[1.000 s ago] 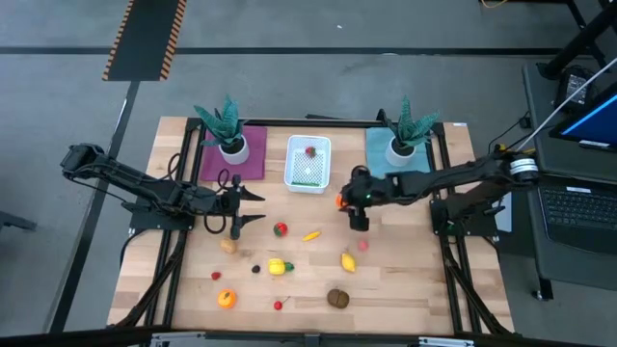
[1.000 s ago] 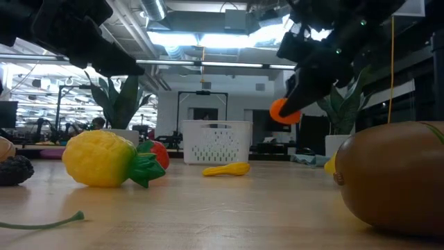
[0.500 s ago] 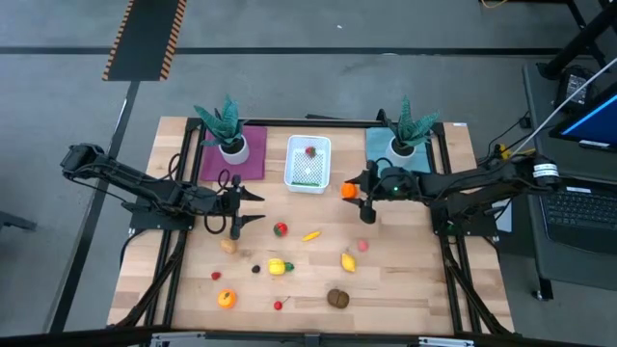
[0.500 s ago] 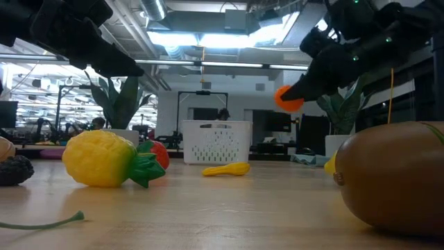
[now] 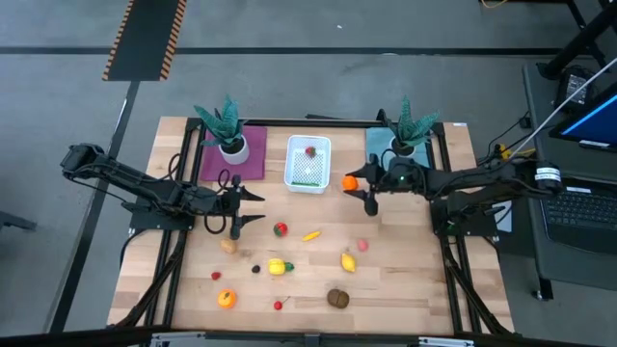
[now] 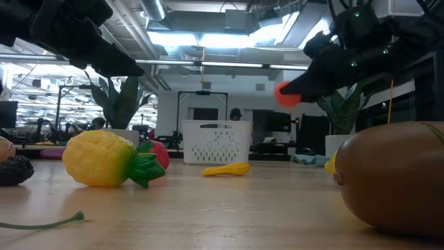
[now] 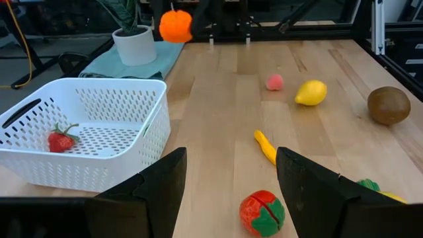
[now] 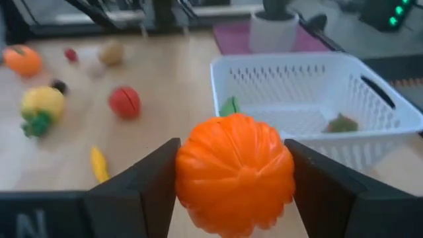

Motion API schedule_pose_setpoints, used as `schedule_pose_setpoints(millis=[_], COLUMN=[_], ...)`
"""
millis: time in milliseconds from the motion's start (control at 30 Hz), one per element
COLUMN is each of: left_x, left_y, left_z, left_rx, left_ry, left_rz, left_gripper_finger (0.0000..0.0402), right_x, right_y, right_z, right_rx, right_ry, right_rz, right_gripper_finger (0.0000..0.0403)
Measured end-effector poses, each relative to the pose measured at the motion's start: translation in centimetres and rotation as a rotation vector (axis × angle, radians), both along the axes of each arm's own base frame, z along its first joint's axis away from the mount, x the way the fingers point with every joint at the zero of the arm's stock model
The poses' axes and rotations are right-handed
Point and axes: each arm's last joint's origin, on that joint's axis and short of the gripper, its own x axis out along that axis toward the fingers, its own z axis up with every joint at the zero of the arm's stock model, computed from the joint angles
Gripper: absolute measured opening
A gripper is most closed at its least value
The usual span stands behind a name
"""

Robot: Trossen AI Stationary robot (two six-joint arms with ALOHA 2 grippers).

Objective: Pick and placing Produce into tupperware
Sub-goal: Put the orange pumpkin into the white bin

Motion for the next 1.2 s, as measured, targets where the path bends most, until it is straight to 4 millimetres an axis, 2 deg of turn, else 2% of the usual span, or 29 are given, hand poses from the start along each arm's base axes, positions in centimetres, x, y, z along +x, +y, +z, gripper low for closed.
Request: schedule_pose_setpoints(millis=[333,633,767,1033,1200], left_x=[0.0,0.0,0.0,-0.2,-0.2], left_y=[0.0,0.0,0.0,0.9,1.2], left_z=[0.0,0.0,0.0,0.1,0.1], left_rx=[0.001,0.002,0.002,0.036,0.06], left_ry=[0.0,0.0,-0.002,-0.042,-0.044], left_rz=[0.0,0.0,0.004,0.315,0.388], left_gripper_finger=[0.0226,0.0226,0.0226,0.0226,0.0226], right_x=[-1.2,-1.2,-1.2,-1.2,-1.2], right_y=[-0.3,-0.3,-0.5,-0.9,-1.0], right_z=[0.3,0.6,0.6,0.6,0.8], right_rx=[-0.001,-0.007,-0.018,-0.042,-0.049], right_ry=[-0.237,-0.262,-0.26,-0.257,-0.269], right_rz=[0.132,0.147,0.072,-0.051,-0.075], right_gripper_finger=[0.0244,0.0244,0.0244,0.0244,0.0244])
